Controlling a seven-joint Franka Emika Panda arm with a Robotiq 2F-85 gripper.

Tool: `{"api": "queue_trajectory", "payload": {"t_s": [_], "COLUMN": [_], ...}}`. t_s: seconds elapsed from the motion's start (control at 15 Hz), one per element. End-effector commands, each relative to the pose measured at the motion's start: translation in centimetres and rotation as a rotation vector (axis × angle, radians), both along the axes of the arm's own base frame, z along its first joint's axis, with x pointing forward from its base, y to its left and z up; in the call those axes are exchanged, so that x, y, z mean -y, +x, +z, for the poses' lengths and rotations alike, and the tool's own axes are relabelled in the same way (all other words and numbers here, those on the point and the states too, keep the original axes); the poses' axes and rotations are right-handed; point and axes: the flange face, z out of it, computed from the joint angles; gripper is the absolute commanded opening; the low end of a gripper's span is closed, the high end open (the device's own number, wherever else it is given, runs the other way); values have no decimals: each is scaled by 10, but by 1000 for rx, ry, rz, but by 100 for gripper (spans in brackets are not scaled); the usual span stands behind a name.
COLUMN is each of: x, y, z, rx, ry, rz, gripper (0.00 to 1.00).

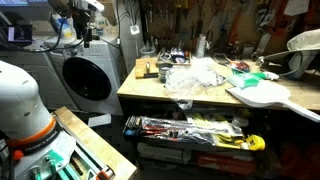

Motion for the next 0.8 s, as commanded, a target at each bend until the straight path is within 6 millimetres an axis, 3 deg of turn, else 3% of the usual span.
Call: {"api": "queue_trajectory", "payload": {"t_s": [0.0, 0.67, 0.73], "x": [0, 0, 11], "y": [0, 0, 5], "z": [0, 0, -1], "rx": [-1, -1, 34], "ry": [0, 0, -52], "rz": [0, 0, -46], "gripper": [100, 100, 100]}}
